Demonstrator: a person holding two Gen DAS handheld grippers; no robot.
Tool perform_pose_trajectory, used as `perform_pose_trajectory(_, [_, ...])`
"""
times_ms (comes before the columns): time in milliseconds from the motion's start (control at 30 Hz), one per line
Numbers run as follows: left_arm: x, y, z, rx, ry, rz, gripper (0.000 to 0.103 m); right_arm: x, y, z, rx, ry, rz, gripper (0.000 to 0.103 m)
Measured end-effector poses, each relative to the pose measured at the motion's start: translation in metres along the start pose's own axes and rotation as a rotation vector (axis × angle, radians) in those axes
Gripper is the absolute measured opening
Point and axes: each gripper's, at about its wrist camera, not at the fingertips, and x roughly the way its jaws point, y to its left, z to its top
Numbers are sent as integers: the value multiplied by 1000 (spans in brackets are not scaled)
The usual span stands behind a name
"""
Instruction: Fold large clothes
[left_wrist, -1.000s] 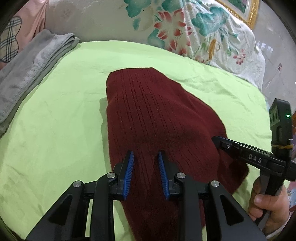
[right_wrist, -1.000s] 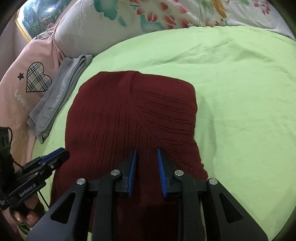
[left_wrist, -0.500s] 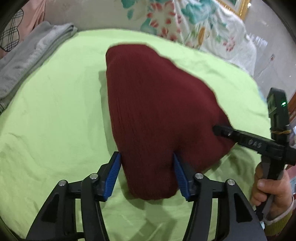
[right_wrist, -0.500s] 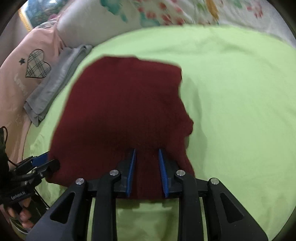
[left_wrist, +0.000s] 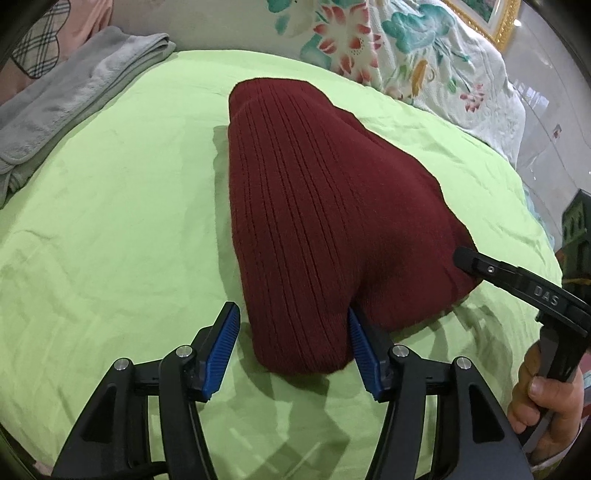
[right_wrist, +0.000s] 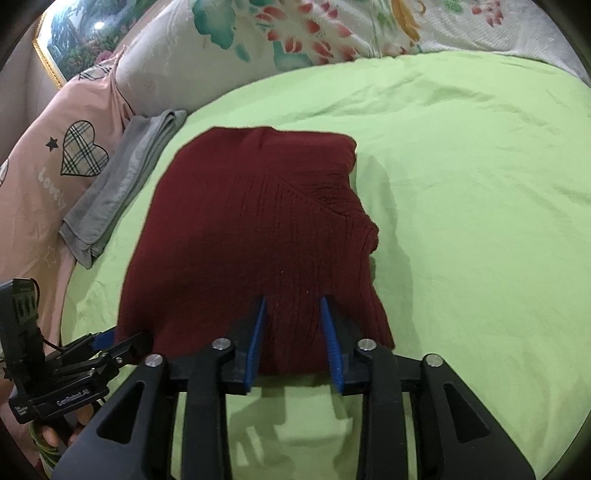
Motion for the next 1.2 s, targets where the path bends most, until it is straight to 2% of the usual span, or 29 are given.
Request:
perform_pose_trajectory(133, [-10, -4, 0, -11, -10, 15, 62, -15, 4, -5, -8, -26, 11, 40])
perform_pose_trajectory(200, [-17, -6, -1, -10, -19, 33, 64, -24, 5, -9, -10, -38, 15, 46])
perform_pose_trajectory(267, [-25, -8, -5, -4, -31, 68, 69, -33, 6, -14, -12, -49, 21, 51])
perform_pose_trajectory(333, [-32, -9, -10, -5, -38, 102, 81, -40, 6, -20, -15, -54, 29, 55])
perform_pose_trajectory(367, [-36, -9, -12, -9, -43, 119, 82, -43, 6, -23, -18, -54, 28, 58])
perform_pose_trajectory(667, [-55, -8, -35, 16, -71, 220, 82, -50, 3, -55, -30, -26, 20, 66])
perform_pose_trajectory(867, [-55, -2, -48, 10, -50, 227, 82, -57, 2, -62, -40, -26, 13, 73])
perform_pose_trajectory(1200, [-46, 11, -84, 2, 8, 268, 82, -58, -5, -83, -46, 3, 2, 75])
